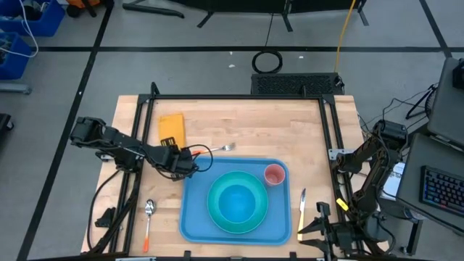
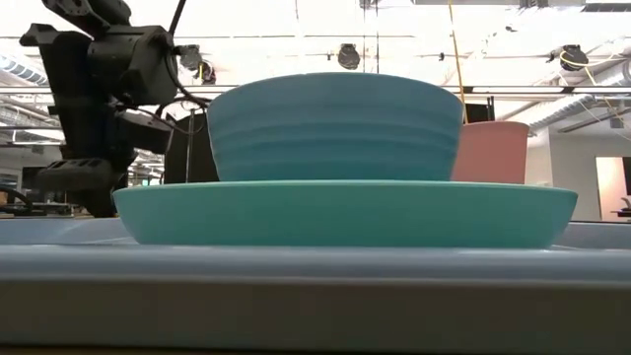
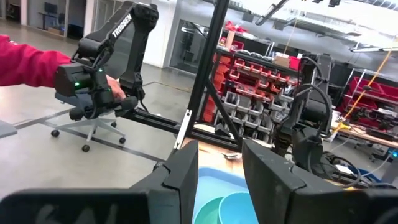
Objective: Set up tray
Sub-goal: Put the yellow napkin on the blue serving tray to the left of the light blue plate
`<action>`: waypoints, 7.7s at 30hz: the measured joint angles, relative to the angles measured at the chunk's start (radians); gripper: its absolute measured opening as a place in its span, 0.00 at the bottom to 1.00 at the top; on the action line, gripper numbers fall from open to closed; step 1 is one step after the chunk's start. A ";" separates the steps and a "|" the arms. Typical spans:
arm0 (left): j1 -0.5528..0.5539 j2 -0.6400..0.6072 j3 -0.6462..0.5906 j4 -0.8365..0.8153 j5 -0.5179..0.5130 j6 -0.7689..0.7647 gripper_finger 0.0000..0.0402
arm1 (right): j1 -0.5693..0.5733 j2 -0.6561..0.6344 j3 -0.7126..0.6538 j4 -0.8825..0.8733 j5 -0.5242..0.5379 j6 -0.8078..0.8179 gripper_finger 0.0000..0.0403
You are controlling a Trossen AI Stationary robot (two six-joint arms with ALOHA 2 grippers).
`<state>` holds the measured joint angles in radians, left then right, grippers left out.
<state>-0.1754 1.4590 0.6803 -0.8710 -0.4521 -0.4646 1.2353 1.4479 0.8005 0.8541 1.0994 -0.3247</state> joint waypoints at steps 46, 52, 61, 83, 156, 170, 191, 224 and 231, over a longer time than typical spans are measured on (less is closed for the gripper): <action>0.226 -0.003 -0.148 0.327 0.044 0.174 0.03 | -0.025 0.000 0.000 -0.043 -0.004 0.047 0.28; 0.215 -0.023 -0.150 0.314 0.045 0.171 0.01 | -0.025 0.000 0.000 -0.044 -0.004 0.048 0.28; 0.205 -0.181 -0.137 0.227 0.085 0.156 0.01 | -0.038 0.000 0.000 -0.052 -0.003 0.046 0.28; 0.048 -0.406 -0.134 0.267 0.144 0.034 0.00 | -0.050 -0.001 0.000 -0.072 -0.002 0.059 0.28; -0.366 -0.055 -0.131 0.852 0.635 -0.324 0.02 | -0.058 0.000 0.000 -0.074 -0.001 0.070 0.28; -0.366 -0.055 -0.131 0.922 0.664 -0.379 0.24 | -0.058 0.000 0.000 -0.081 -0.001 0.082 0.28; -0.347 -0.066 -0.131 1.009 0.707 -0.376 0.27 | -0.058 0.000 0.000 -0.082 -0.003 0.086 0.28; -0.326 -0.066 -0.129 0.662 0.444 -0.306 0.01 | -0.093 0.000 0.000 -0.156 -0.004 0.159 0.28; -0.282 -0.066 -0.130 0.664 0.476 -0.261 0.01 | -0.093 0.000 0.000 -0.156 -0.004 0.158 0.28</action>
<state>-0.4574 1.3930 0.5507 -0.2071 0.0240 -0.7253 1.1419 1.4479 0.8005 0.6982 1.0957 -0.1669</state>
